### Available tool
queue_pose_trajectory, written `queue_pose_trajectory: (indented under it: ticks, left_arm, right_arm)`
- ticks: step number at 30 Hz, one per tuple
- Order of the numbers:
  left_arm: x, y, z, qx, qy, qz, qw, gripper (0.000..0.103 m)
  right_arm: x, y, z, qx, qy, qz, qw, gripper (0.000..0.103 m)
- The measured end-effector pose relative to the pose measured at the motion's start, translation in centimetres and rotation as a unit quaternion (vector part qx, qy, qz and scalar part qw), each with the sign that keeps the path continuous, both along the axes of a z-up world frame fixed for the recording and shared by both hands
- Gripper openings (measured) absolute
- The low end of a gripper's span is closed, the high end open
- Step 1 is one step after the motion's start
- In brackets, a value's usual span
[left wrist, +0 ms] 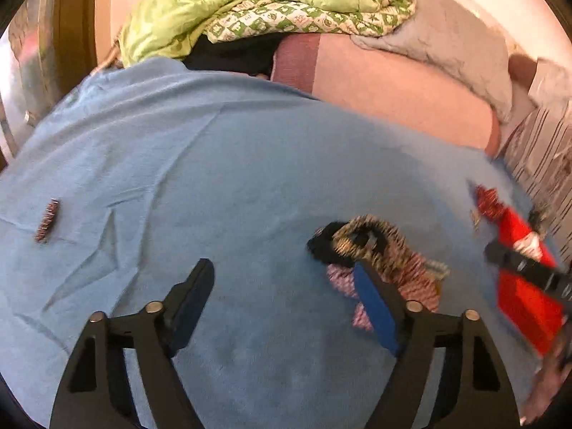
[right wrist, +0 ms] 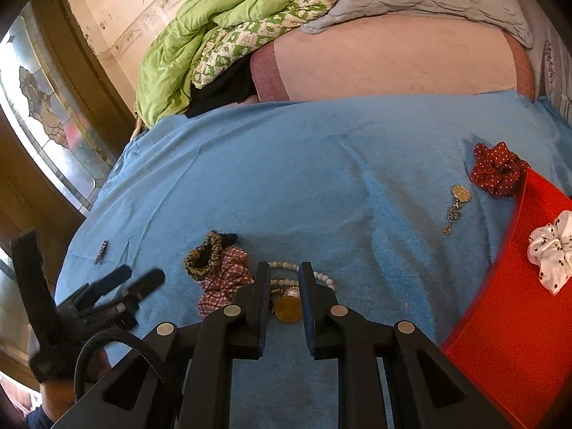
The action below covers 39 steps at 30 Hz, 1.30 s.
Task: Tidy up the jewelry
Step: 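Move both empty tools back to the jewelry pile, then grasp the leopard-print hair tie with the left tool while the right tool grasps the gold coin pendant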
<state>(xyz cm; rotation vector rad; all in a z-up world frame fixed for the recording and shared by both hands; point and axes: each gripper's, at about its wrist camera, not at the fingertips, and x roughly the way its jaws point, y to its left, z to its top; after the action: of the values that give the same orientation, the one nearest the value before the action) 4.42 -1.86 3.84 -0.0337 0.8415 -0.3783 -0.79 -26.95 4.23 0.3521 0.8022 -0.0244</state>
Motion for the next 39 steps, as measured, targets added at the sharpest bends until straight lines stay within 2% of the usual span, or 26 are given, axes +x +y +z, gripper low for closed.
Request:
queue_pose_trajectory:
  ticks: [2,8,11,13,16,21,25,27,31,36,39]
  left_arm:
    - [0.8,-0.2,0.2,-0.026,0.013,-0.013,0.9995,0.073]
    - [2.9,-2.3,-1.1,-0.068,0.058,-0.042,0.9951,0.064]
    - [3.7,-4.0,-1.8,-0.065,0.073,-0.057,0.9936,0.049]
    - [4.2,-4.8,-2.4,-0.059,0.08,-0.062,0.9931,0.028]
    - [4.6,-5.3,-2.8,-0.043,0.08,-0.061,0.994,0.013]
    - [4.2,-4.2,-0.9,-0.071,0.053,-0.063,0.994,0.012]
    - [3.6,-2.9,1.1,-0.086,0.021,-0.061,0.9942,0.012]
    - [3.2,-2.2,1.7,-0.083,0.005,-0.056,0.995,0.012]
    - [3.1,-1.5,2.3,-0.084,-0.004,-0.052,0.9951,0.012]
    - [3.1,-1.3,2.3,-0.083,-0.003,-0.054,0.9951,0.012]
    - [3.0,-1.4,2.1,-0.079,-0.003,-0.058,0.9952,0.012]
  right_arm:
    - [0.0,-0.2,-0.1,0.0,0.002,-0.005,1.0,0.018]
    - [0.4,-0.6,-0.9,0.003,0.008,-0.014,1.0,0.018]
    - [0.9,-0.6,-1.7,0.012,0.019,-0.009,1.0,0.018]
    - [1.1,-0.6,-2.0,0.015,0.023,-0.005,1.0,0.018]
    - [1.3,-1.0,-2.4,0.023,0.027,-0.003,0.999,0.018]
    - [1.2,-2.6,-3.4,0.076,0.035,-0.007,0.996,0.018]
    - [1.7,-2.8,-4.8,0.149,0.042,0.014,0.988,0.018]
    - [2.0,-2.1,-5.3,0.153,0.052,0.022,0.987,0.018]
    - [2.2,-0.6,-5.5,0.111,0.066,0.035,0.991,0.018]
    - [2.4,1.9,-5.5,-0.018,0.081,0.058,0.995,0.02]
    - [2.3,3.3,-5.6,-0.077,0.079,0.073,0.991,0.029]
